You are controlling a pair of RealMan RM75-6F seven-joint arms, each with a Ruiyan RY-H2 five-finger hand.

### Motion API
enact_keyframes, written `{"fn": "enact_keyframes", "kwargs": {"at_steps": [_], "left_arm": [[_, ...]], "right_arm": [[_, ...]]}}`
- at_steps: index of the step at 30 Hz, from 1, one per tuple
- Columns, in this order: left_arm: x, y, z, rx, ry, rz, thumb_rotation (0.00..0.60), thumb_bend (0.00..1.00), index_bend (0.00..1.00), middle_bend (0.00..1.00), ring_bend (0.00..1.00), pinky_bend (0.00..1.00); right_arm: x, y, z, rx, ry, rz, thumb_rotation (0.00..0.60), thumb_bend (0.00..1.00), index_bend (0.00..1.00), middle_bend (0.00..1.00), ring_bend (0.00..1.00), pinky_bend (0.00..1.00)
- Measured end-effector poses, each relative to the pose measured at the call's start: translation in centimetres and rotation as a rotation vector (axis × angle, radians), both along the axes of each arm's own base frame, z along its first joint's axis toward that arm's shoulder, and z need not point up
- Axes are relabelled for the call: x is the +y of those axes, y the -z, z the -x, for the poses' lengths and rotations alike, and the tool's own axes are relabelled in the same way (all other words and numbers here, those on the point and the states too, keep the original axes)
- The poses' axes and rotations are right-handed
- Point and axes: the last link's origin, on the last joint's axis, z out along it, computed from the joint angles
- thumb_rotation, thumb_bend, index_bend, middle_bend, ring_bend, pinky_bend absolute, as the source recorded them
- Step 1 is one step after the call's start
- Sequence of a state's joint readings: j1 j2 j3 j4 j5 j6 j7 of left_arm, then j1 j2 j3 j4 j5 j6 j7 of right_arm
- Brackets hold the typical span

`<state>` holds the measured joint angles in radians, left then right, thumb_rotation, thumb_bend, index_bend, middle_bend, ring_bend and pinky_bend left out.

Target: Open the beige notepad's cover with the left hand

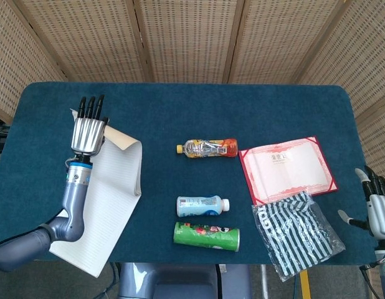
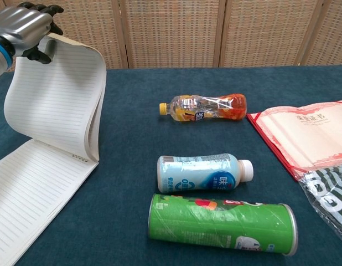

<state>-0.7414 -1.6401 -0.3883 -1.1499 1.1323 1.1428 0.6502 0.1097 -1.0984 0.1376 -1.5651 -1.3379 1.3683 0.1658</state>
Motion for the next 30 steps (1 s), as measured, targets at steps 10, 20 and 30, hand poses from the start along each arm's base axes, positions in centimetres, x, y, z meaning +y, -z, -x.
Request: {"fn": "enact_keyframes", "kwargs": {"at_steps": [10, 20, 30], "left_arm": [[2.1, 1.0, -1.3, -0.024, 0.055, -0.007, 0.600, 0.66, 0.79, 0.00, 0.00, 0.00], [3.5, 1.9, -1.5, 0.000, 0.078, -0.017, 0.600, 0.63, 0.79, 0.00, 0.00, 0.00], [4.6, 2.1, -1.9, 0.007, 0.119, -0.049, 0.600, 0.60, 0.76, 0.00, 0.00, 0.00]], "right_arm": [[-0.2, 0.0, 0.4, -0.004, 0.016, 0.000, 0.600, 0.21, 0.03, 0.00, 0.00, 0.00], [-0.3, -0.1, 0.8, -0.013, 0.029, 0.003, 0.600, 0.21, 0.03, 0.00, 0.00, 0.00], [-0.5, -0.3, 1.2, -0.024, 0.044, 0.009, 0.600, 0.21, 0.03, 0.00, 0.00, 0.00]]}}
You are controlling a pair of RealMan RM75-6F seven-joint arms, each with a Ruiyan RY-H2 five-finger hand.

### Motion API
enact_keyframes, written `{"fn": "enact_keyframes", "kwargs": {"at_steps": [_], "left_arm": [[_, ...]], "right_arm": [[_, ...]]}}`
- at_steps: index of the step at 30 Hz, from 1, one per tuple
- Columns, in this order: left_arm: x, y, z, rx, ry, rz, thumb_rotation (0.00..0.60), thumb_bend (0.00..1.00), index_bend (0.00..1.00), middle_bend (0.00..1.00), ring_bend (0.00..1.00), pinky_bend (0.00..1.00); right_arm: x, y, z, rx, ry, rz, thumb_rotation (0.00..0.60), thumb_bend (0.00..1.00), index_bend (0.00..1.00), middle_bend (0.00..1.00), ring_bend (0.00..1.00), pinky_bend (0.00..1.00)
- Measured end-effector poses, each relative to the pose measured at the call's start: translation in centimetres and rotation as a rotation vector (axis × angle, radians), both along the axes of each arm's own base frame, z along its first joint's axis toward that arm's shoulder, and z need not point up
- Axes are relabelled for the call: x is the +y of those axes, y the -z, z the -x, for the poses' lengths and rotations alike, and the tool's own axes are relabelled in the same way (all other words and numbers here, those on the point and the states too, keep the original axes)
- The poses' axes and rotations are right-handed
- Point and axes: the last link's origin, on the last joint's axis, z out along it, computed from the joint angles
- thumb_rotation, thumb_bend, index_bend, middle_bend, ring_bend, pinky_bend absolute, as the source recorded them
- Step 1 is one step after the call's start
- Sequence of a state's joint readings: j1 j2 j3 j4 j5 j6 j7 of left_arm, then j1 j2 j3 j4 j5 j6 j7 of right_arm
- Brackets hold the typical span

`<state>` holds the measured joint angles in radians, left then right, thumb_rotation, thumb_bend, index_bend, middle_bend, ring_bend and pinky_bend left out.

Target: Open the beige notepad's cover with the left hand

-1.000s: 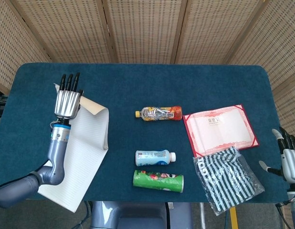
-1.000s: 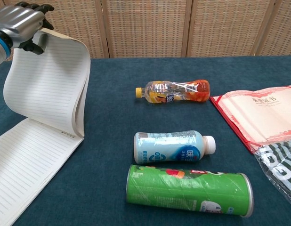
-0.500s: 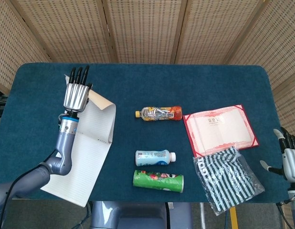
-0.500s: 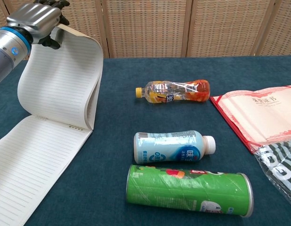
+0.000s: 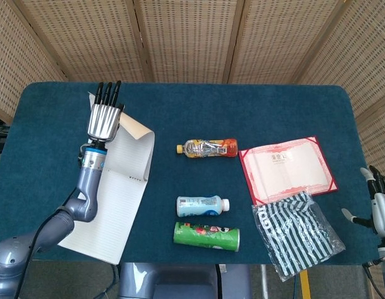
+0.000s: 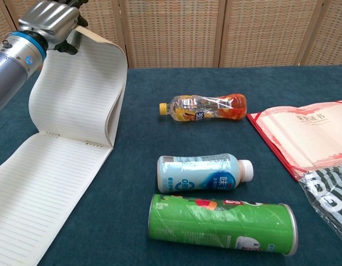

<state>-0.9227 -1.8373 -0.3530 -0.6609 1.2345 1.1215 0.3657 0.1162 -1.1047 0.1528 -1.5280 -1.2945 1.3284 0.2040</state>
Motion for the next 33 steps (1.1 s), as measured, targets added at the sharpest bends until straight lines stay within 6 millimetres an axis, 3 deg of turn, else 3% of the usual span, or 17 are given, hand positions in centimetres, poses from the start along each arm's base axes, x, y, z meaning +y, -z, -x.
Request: {"fn": "enact_keyframes", "kwargs": {"at_steps": [6, 11, 16, 30, 33], "left_arm": [[0.3, 0.4, 0.0, 0.011, 0.012, -0.004, 0.600, 0.51, 0.55, 0.00, 0.00, 0.00], [0.1, 1.0, 0.6, 0.025, 0.004, 0.010, 0.600, 0.39, 0.27, 0.00, 0.00, 0.00], [-0.2, 1.5, 1.2, 0.045, -0.004, 0.024, 0.600, 0.33, 0.13, 0.00, 0.00, 0.00], [-0.9, 1.0, 2.2, -0.013, -0.016, 0.010, 0.600, 0.32, 0.10, 0.00, 0.00, 0.00], [-1.4, 0.9, 2.3, -0.051, -0.014, 0.017, 0.600, 0.22, 0.10, 0.00, 0.00, 0.00]], "right_arm": [[0.0, 0.0, 0.1, -0.003, 0.003, 0.000, 0.600, 0.21, 0.03, 0.00, 0.00, 0.00], [0.0, -0.1, 0.1, -0.005, 0.003, 0.003, 0.600, 0.21, 0.03, 0.00, 0.00, 0.00], [0.0, -0.2, 0.1, -0.007, 0.001, 0.004, 0.600, 0.21, 0.03, 0.00, 0.00, 0.00], [0.2, -0.3, -0.1, -0.010, -0.007, 0.003, 0.600, 0.21, 0.03, 0.00, 0.00, 0.00], [0.2, -0.2, -0.1, -0.008, -0.007, -0.001, 0.600, 0.21, 0.03, 0.00, 0.00, 0.00]]}}
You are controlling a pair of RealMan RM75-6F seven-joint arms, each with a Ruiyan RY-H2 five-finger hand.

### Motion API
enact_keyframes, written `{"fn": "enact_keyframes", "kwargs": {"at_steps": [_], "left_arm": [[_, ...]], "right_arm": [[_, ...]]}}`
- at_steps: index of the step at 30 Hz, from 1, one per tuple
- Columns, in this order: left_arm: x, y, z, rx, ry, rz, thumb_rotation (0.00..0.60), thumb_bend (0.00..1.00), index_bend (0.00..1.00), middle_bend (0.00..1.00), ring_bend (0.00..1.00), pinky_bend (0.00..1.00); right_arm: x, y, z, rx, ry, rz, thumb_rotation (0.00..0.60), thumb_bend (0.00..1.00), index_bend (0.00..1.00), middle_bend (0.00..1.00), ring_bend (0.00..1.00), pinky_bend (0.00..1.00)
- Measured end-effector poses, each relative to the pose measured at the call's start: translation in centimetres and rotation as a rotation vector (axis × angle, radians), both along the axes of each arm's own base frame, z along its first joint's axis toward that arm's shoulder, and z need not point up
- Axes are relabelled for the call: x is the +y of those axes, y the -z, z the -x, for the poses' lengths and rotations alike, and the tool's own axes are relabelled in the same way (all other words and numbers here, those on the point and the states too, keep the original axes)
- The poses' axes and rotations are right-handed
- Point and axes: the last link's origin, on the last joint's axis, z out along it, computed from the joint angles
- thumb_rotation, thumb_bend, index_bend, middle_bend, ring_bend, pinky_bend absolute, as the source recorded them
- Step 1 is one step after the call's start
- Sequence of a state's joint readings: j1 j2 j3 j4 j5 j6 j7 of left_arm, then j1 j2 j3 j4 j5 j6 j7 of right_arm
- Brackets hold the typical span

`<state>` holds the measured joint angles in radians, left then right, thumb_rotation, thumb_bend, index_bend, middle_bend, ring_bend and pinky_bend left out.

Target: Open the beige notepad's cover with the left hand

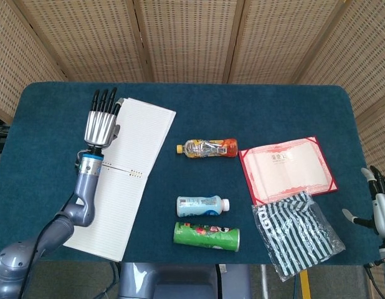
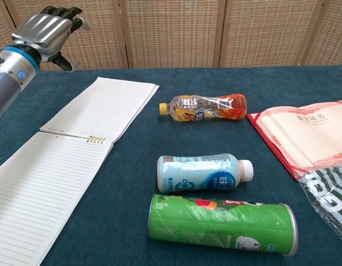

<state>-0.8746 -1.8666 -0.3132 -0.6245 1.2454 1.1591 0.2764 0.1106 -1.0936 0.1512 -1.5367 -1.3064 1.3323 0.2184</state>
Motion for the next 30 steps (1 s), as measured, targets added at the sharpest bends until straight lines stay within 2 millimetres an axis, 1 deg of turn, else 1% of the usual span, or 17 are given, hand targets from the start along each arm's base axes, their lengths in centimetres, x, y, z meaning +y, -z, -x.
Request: {"fn": "enact_keyframes", "kwargs": {"at_steps": [2, 5, 7, 9, 12, 18, 19, 22, 25, 28, 30], "left_arm": [[-0.6, -0.2, 0.0, -0.026, 0.002, 0.013, 0.600, 0.11, 0.10, 0.00, 0.00, 0.00], [-1.9, -0.5, -0.1, -0.068, 0.006, 0.046, 0.600, 0.03, 0.10, 0.00, 0.00, 0.00], [-3.2, -0.9, -0.2, -0.104, 0.008, 0.073, 0.600, 0.00, 0.08, 0.00, 0.00, 0.00], [-4.6, -1.3, -0.1, -0.135, 0.006, 0.098, 0.600, 0.00, 0.06, 0.00, 0.00, 0.00], [-7.3, -2.2, 0.6, -0.179, -0.018, 0.136, 0.600, 0.00, 0.01, 0.00, 0.00, 0.00], [-13.6, -4.3, 3.8, -0.208, -0.126, 0.209, 0.600, 0.00, 0.00, 0.00, 0.00, 0.00], [-15.1, -4.6, 4.4, -0.200, -0.150, 0.218, 0.600, 0.00, 0.00, 0.00, 0.00, 0.00], [-18.8, -5.3, 5.9, -0.185, -0.210, 0.222, 0.600, 0.00, 0.00, 0.00, 0.00, 0.00], [-21.6, -5.6, 7.2, -0.187, -0.258, 0.217, 0.600, 0.00, 0.00, 0.00, 0.00, 0.00], [-23.1, -5.9, 7.8, -0.192, -0.280, 0.213, 0.600, 0.00, 0.00, 0.00, 0.00, 0.00], [-23.6, -6.1, 8.1, -0.187, -0.283, 0.201, 0.600, 0.00, 0.00, 0.00, 0.00, 0.00]], "right_arm": [[0.0, 0.0, -0.1, 0.002, -0.001, -0.003, 0.600, 0.21, 0.03, 0.00, 0.00, 0.00], [0.1, 0.1, -0.2, 0.007, -0.001, -0.010, 0.600, 0.21, 0.03, 0.00, 0.00, 0.00], [0.2, 0.2, -0.3, 0.012, -0.002, -0.017, 0.600, 0.21, 0.03, 0.00, 0.00, 0.00], [0.2, 0.3, -0.4, 0.018, -0.003, -0.020, 0.600, 0.21, 0.03, 0.00, 0.00, 0.00], [0.3, 0.4, -0.6, 0.026, -0.009, -0.023, 0.600, 0.21, 0.03, 0.00, 0.00, 0.00], [0.5, 0.7, -1.1, 0.046, -0.022, -0.031, 0.600, 0.21, 0.03, 0.00, 0.00, 0.00], [0.5, 0.8, -1.2, 0.051, -0.024, -0.034, 0.600, 0.21, 0.03, 0.00, 0.00, 0.00], [0.6, 1.0, -1.3, 0.060, -0.028, -0.041, 0.600, 0.21, 0.03, 0.00, 0.00, 0.00], [0.7, 1.1, -1.5, 0.066, -0.032, -0.047, 0.600, 0.21, 0.03, 0.00, 0.00, 0.00], [0.8, 1.3, -1.6, 0.071, -0.035, -0.050, 0.600, 0.21, 0.03, 0.00, 0.00, 0.00], [0.8, 1.3, -1.7, 0.074, -0.037, -0.051, 0.600, 0.21, 0.03, 0.00, 0.00, 0.00]]}}
